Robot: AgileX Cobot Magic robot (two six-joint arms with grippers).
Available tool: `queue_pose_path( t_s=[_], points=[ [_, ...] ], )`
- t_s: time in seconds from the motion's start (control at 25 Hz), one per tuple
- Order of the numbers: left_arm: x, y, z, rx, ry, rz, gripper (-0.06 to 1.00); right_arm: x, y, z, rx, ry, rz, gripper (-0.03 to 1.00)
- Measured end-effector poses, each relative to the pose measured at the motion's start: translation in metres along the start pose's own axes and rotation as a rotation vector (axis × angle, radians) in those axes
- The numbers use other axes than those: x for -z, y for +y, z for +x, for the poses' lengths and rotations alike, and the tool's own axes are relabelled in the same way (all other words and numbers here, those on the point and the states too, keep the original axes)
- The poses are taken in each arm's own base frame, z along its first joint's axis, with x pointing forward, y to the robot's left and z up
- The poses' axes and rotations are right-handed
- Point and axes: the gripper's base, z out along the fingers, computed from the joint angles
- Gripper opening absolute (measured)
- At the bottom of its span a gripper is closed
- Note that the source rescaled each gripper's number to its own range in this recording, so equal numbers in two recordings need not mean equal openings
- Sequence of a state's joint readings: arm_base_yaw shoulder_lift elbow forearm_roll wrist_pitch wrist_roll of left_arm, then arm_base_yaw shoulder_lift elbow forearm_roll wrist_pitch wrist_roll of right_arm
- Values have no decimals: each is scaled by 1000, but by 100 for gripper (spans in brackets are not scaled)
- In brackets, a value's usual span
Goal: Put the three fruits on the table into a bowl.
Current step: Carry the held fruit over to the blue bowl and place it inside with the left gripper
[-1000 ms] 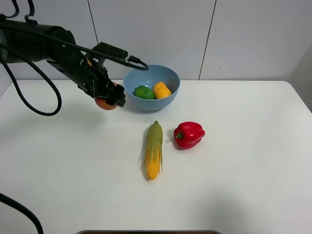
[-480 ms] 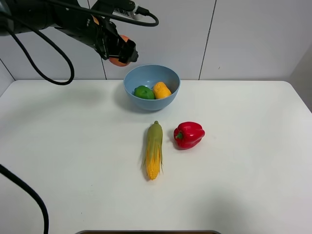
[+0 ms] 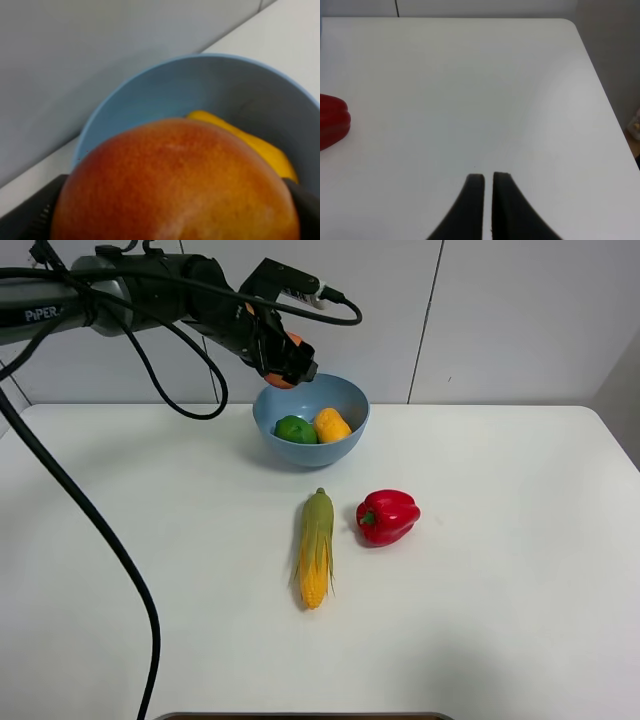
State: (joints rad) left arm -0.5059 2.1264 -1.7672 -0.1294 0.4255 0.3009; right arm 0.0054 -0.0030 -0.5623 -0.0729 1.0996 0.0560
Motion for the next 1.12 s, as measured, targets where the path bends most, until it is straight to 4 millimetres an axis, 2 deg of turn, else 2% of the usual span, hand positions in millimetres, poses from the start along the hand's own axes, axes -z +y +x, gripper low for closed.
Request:
queue_pose_path(
  t_s=[0.48, 0.8, 1.12],
  points=[
    [-51, -4, 30, 21, 57, 16, 75, 0, 0, 0, 0, 0, 0, 0],
    [-62, -5, 39, -10, 75, 25, 75, 0, 0, 0, 0, 0, 0, 0],
    [-63, -5, 37, -53, 48, 21, 78, 0, 0, 0, 0, 0, 0, 0]
  ],
)
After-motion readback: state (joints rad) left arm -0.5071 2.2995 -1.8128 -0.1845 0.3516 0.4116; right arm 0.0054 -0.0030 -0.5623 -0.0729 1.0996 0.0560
